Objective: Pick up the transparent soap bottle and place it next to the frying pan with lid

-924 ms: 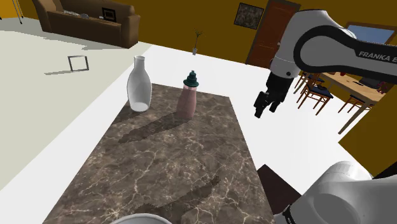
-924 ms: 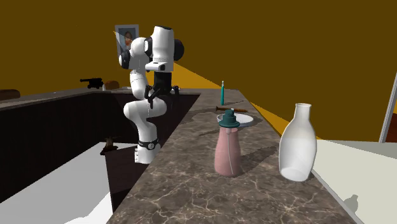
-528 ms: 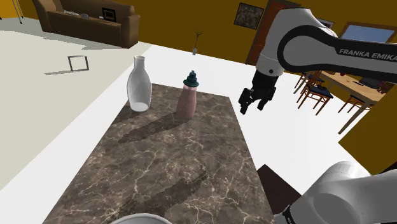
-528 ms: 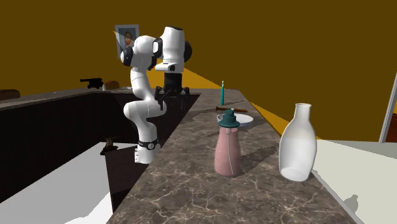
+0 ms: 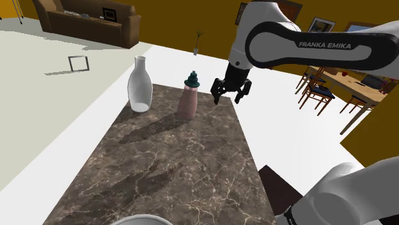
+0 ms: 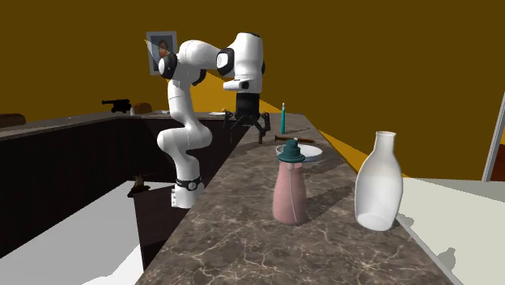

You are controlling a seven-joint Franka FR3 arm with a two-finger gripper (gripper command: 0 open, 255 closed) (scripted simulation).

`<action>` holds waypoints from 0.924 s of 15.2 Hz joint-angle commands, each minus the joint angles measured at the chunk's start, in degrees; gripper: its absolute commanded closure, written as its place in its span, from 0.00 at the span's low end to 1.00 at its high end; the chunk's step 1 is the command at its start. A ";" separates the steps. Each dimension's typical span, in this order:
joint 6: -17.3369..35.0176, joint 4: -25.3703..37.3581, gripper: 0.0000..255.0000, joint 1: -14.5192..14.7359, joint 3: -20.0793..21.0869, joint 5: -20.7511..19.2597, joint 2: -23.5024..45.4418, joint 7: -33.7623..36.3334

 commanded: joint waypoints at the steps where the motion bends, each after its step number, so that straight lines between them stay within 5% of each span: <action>1: 1.57 2.69 0.00 -0.60 1.68 -0.88 3.30 4.47; 12: 2.13 27.81 0.00 -1.09 7.93 -13.15 26.86 28.63; 14: 2.78 27.58 0.00 -0.98 7.76 -13.41 27.27 28.95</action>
